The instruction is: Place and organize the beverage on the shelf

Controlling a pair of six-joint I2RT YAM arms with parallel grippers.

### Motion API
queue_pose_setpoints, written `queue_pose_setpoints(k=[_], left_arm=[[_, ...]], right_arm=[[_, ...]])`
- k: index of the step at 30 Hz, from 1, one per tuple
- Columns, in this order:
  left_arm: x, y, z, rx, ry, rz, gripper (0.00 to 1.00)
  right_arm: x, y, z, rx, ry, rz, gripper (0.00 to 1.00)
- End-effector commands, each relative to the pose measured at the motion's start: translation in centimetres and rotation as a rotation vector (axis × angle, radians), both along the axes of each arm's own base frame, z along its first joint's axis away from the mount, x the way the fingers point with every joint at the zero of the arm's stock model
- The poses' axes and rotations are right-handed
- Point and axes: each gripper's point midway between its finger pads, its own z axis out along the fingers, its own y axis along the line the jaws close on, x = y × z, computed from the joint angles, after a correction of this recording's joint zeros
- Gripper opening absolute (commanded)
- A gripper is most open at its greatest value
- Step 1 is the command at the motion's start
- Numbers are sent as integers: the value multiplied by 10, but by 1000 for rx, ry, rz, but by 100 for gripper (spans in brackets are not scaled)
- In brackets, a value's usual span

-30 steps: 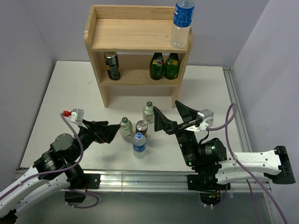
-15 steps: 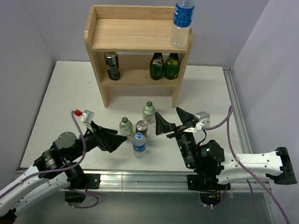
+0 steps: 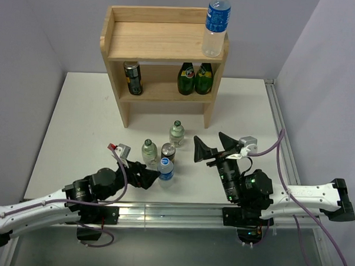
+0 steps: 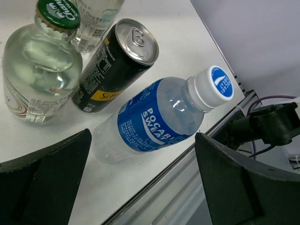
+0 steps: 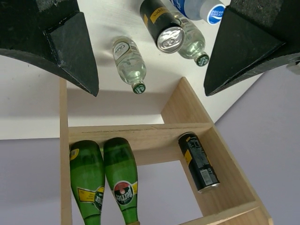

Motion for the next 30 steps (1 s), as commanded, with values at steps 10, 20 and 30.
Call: queue_pose_setpoints(k=[10, 20, 30], left_arm=[[-11, -27, 11, -17, -221, 75, 99], [13, -6, -35, 178, -243, 334, 96], [13, -25, -47, 219, -272, 336, 96]], right_arm=[[9, -20, -21, 14, 45, -64, 100], [11, -36, -32, 24, 61, -88, 100], [14, -41, -46, 8, 76, -106, 100]])
